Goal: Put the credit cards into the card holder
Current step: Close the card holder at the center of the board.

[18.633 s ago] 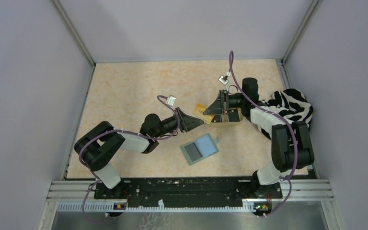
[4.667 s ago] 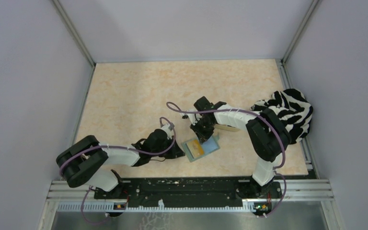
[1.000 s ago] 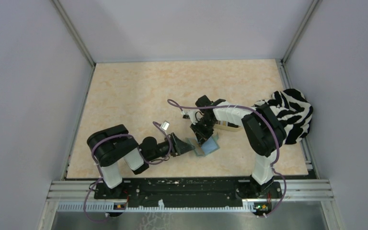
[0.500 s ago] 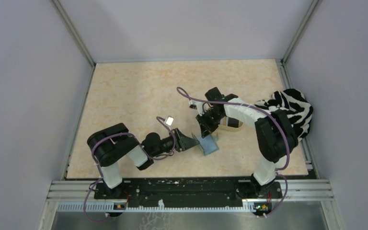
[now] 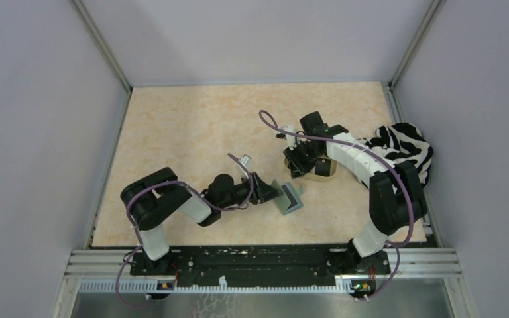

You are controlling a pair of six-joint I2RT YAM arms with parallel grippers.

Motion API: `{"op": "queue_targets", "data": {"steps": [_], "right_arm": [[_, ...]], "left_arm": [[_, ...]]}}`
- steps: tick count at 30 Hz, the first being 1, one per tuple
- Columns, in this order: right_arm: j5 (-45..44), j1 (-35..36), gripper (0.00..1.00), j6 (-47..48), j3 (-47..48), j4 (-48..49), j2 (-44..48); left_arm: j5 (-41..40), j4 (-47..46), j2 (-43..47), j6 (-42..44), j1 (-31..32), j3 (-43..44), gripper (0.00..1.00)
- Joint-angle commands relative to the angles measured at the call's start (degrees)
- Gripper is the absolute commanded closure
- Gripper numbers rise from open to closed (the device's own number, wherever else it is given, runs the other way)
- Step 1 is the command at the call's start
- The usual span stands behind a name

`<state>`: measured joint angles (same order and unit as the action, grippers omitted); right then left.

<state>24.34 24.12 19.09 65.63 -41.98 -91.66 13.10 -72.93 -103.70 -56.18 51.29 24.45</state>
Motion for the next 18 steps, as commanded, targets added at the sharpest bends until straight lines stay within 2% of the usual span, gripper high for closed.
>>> {"op": "queue_targets", "data": {"steps": [1,5,18], "right_arm": [[-4.6,-0.3,0.77,2.1,1.0,-1.4,1.9],[-6.0,-0.4,0.78,2.5,1.1,-2.4,1.0],[-7.6,-0.2,0.78,2.7,1.0,-4.6,-3.5]], "left_arm": [[0.1,6.6,-1.0,3.3,0.0,3.6,0.56],[-0.2,11.5,-2.0,4.0,-0.3,6.4,0.63],[-1.3,23.5,-4.6,6.7,-0.4,12.2,0.71]]}}
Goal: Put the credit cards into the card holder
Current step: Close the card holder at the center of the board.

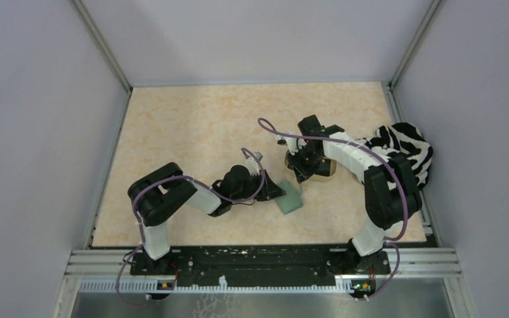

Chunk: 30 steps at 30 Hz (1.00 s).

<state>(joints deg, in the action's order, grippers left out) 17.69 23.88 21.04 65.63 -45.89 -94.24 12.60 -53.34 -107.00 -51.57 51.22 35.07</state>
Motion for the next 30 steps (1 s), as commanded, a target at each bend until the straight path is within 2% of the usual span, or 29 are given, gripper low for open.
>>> {"op": "queue_targets", "data": {"steps": [1,6,11,14,15,19,23,26,30], "right_arm": [[-1.3,0.1,0.78,0.8,1.0,-0.7,-1.2],[-1.9,0.7,0.8,0.8,0.9,-1.2,-2.5],[-2.5,1.4,0.92,0.7,1.1,-1.7,-3.2],[-2.2,1.4,0.93,0.8,1.2,-1.9,-2.7],[-2.1,1.5,0.92,0.8,1.3,-2.0,-2.5],[-1.1,1.4,0.72,0.9,1.5,-2.5,-1.7],[-2.1,1.4,0.7,0.9,1.3,-2.6,-1.3],[-2.5,1.4,0.76,1.0,1.3,-2.8,-1.5],[-2.6,1.4,0.93,1.2,1.3,-3.1,-1.8]], "left_arm": [[-0.9,4.2,-1.4,2.1,-0.3,1.8,0.72],[-1.0,4.8,-1.7,2.5,-0.3,1.9,0.74],[-0.8,4.7,-1.7,2.7,-0.3,1.9,0.75],[-0.7,4.7,-1.7,2.7,-0.3,1.9,0.75],[-0.7,4.7,-1.6,2.7,-0.3,1.9,0.75],[-0.7,5.1,-1.2,2.8,-0.3,1.9,0.75],[-0.6,5.6,-0.8,3.0,-0.3,2.1,0.75],[-0.6,6.0,-0.5,3.2,-0.3,2.3,0.75],[-0.7,6.6,-0.5,3.5,-0.3,2.7,0.75]]}}
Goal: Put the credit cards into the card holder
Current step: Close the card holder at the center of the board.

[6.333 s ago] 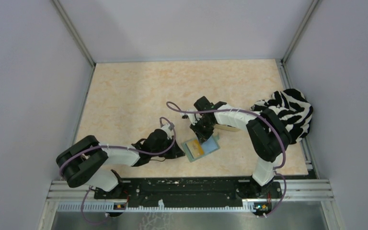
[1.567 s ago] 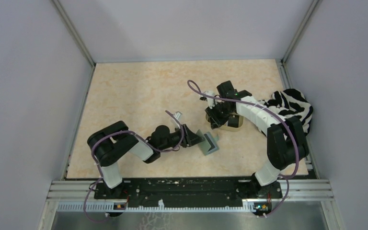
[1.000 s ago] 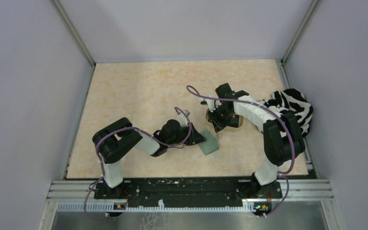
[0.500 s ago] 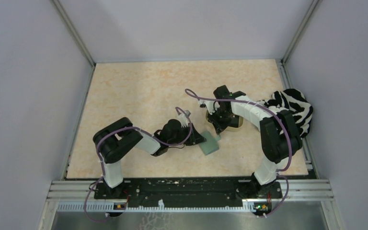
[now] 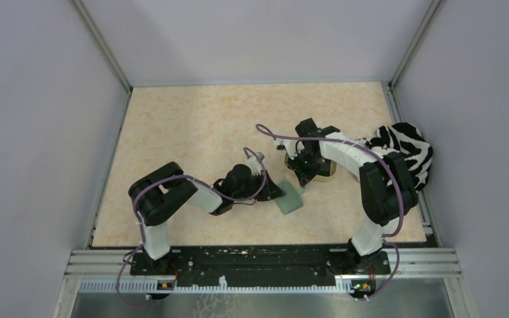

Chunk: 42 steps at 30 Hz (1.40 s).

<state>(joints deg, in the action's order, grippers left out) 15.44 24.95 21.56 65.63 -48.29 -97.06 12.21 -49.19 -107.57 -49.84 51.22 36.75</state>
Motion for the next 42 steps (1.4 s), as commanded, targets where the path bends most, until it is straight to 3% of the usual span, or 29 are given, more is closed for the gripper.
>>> {"op": "queue_targets", "data": {"steps": [1,10,19,27,34,42], "right_arm": [[-0.3,0.4,0.98,0.6,1.5,-0.7,1.2],[5.7,1.1,1.0,-1.7,4.7,1.8,2.0],[10.9,4.8,1.0,-3.1,11.2,1.4,-2.7],[11.3,5.3,1.0,-2.7,8.2,2.3,-4.0],[12.6,3.3,0.73,-1.0,8.8,2.4,-1.8],[25.0,-0.9,0.7,13.9,10.6,0.3,5.6]], "left_arm": [[-0.2,2.5,0.0,1.8,-0.3,1.1,0.76],[1.7,2.6,0.9,-0.3,-0.3,0.9,0.76],[-0.7,2.9,3.6,-2.4,-0.3,-1.4,0.82],[-1.7,2.0,3.1,-3.3,-1.5,-2.7,0.83],[0.2,0.5,1.4,-4.0,-2.7,-2.5,0.86],[0.6,0.8,0.8,-3.9,-2.7,-3.1,0.89]]}}
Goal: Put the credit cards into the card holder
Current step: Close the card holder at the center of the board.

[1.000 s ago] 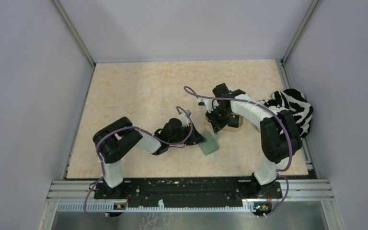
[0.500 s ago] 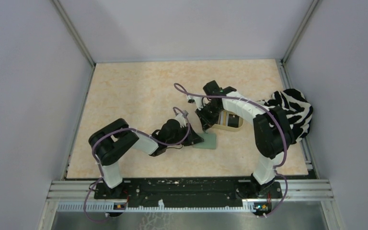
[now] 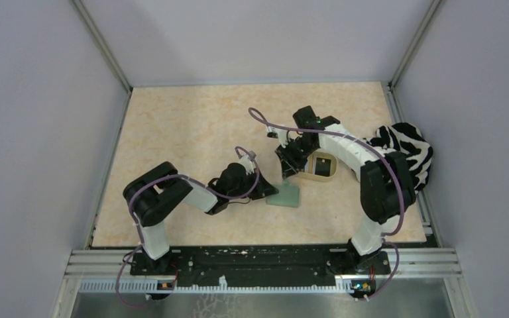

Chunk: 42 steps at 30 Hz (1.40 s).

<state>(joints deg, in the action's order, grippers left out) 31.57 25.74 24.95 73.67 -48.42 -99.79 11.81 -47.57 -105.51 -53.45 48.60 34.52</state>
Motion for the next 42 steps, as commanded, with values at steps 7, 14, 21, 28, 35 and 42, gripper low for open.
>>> {"op": "queue_targets", "data": {"steps": [7,14,21,28,35,42], "right_arm": [[15.5,-1.7,0.31,36.6,-11.2,7.7,20.4],[16.6,-1.8,0.45,38.1,-3.5,-2.0,10.2],[12.1,-1.7,0.55,32.9,-1.7,-0.2,4.0],[8.0,-1.8,0.54,29.7,-2.6,3.2,2.6],[6.7,-1.2,0.58,29.9,-2.6,2.9,0.8],[6.2,-0.7,0.67,29.9,-1.5,1.8,-0.9]], "left_arm": [[1.6,-1.3,-1.6,-0.3,0.0,-1.1,0.9],[2.7,-2.2,-2.3,-0.5,0.0,-1.1,0.91],[3.2,-2.5,-2.1,0.0,-0.1,-1.3,0.91],[4.0,-3.3,-3.1,-0.1,-0.1,-1.0,0.91],[4.3,-3.8,-3.5,-0.2,-0.1,-1.0,0.92],[4.4,-4.0,-3.6,-0.2,-0.1,-1.0,0.92]]}}
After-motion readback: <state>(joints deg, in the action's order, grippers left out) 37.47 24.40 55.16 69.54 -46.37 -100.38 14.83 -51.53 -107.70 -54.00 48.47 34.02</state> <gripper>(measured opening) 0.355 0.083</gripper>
